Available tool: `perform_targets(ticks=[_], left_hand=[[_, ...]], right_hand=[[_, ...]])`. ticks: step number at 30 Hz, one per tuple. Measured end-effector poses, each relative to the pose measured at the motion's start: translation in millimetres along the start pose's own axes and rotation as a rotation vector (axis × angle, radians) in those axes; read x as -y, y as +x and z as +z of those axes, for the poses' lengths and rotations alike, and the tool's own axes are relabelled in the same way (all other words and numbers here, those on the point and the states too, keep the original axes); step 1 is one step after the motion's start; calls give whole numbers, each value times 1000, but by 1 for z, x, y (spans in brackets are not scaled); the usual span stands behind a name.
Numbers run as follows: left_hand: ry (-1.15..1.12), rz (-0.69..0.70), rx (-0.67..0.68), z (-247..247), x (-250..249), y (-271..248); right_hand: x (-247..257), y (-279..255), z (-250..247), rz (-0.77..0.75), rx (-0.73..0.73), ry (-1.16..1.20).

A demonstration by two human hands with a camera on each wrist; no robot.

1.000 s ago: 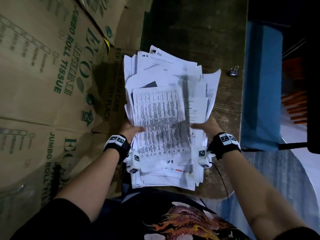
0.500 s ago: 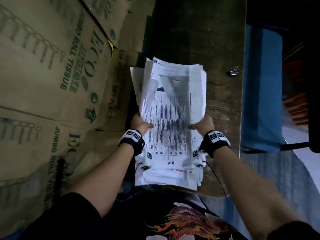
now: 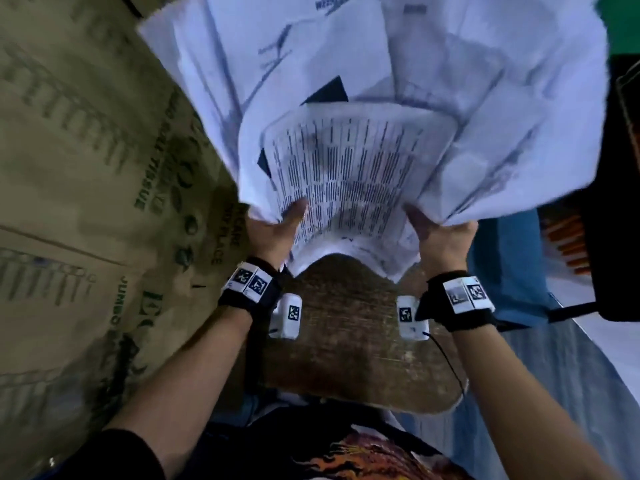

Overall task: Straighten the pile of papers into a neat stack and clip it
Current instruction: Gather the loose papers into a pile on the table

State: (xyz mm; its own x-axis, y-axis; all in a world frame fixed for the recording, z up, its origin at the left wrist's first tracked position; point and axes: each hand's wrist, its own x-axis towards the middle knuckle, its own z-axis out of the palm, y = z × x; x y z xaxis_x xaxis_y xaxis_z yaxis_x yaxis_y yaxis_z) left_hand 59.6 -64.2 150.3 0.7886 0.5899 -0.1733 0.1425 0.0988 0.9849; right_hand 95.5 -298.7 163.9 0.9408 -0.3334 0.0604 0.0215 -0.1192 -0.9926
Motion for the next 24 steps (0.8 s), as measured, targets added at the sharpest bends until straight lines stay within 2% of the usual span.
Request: perform_targets(ticks=[2,4,8,10,11,14,16,18,19,21,24], left_hand=[[111,-137,60,-9,16,8],[59,-220,206,-17,28,10],[78,-169,205,-26,28,17],[53,-231,302,-28,21,22],[76,-231,292,-26,19,23],[111,-84,145,-12,21,23],[123,-28,96,-3,18,20],[117,-38,59,-5,28,25],[100,-86,79,-6,26,26],[23,-201,187,-13,29,28],[43,-279,358,-24,27,29]], right_hand=[[-6,-2,-9,37,38,13],[-13,-5,-14,103,85,16],[-15,-4,-24,115,108,-16],[-15,3,-28,134,150,-15],[-13,5,-27,140,167,-35],[-9,8,-13,124,166,-51],[-9,17,-4,101,170,-66],[-4,21,-1,31,94,-78],[-2,22,-4,10,92,-115],[-5,23,-16,33,181,-209],[-13,24,-35,93,297,-165]])
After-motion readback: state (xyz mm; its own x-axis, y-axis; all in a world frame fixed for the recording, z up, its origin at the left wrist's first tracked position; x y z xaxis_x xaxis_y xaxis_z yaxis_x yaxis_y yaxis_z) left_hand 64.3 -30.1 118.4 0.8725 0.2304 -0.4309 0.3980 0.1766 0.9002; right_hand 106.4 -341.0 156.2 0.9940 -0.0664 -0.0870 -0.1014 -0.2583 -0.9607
